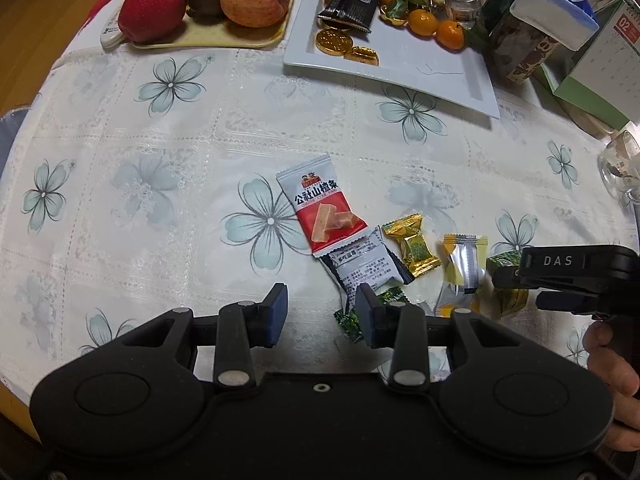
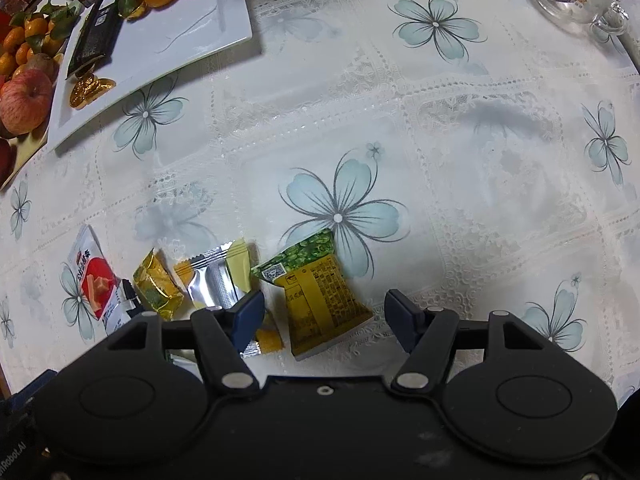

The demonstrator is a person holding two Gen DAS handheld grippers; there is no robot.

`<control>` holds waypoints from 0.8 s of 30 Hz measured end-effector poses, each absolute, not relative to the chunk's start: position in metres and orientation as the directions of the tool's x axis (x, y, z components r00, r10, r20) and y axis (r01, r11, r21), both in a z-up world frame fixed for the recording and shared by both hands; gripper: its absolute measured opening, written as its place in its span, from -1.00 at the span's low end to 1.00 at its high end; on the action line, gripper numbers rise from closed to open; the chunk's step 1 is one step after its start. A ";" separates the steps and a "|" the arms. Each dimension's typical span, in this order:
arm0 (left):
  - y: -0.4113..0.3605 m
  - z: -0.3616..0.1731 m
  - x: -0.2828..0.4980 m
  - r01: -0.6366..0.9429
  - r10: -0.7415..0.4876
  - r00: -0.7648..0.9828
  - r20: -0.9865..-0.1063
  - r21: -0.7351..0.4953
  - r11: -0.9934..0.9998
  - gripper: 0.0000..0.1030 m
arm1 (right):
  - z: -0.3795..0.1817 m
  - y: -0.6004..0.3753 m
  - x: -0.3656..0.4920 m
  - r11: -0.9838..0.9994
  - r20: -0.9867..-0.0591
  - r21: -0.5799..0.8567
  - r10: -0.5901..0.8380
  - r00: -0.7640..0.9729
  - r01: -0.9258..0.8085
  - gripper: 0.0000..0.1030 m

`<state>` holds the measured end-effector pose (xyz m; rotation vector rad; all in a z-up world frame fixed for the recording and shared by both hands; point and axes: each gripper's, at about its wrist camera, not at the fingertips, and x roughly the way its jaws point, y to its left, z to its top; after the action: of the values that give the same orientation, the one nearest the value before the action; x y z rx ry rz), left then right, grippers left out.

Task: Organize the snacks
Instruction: 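Move both tools back over the remaining snack pile, then grasp the white-and-green candy packet with the left tool while the right tool hovers over the yellow bag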

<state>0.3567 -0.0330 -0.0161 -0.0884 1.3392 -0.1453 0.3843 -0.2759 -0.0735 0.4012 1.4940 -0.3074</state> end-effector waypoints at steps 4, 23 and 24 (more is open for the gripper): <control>-0.029 -0.018 0.361 0.022 -0.171 0.208 -0.963 -0.171 0.985 -0.09 | -0.087 -0.275 0.387 0.888 -0.998 0.056 0.059 0.009 0.456 0.10; -0.044 -0.040 0.378 -0.065 -0.190 0.203 -0.961 -0.206 0.976 -0.10 | -0.061 -0.277 0.357 0.874 -0.981 0.188 0.185 0.052 0.448 -0.14; -0.048 -0.042 0.378 -0.061 -0.192 0.203 -0.960 -0.208 0.976 -0.10 | -0.059 -0.276 0.355 0.873 -0.980 0.195 0.192 0.053 0.446 -0.14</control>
<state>0.3778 -0.0477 -0.0417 -0.2181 1.3663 -0.0922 0.3551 -0.2759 -0.0592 0.5239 1.5264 -0.2069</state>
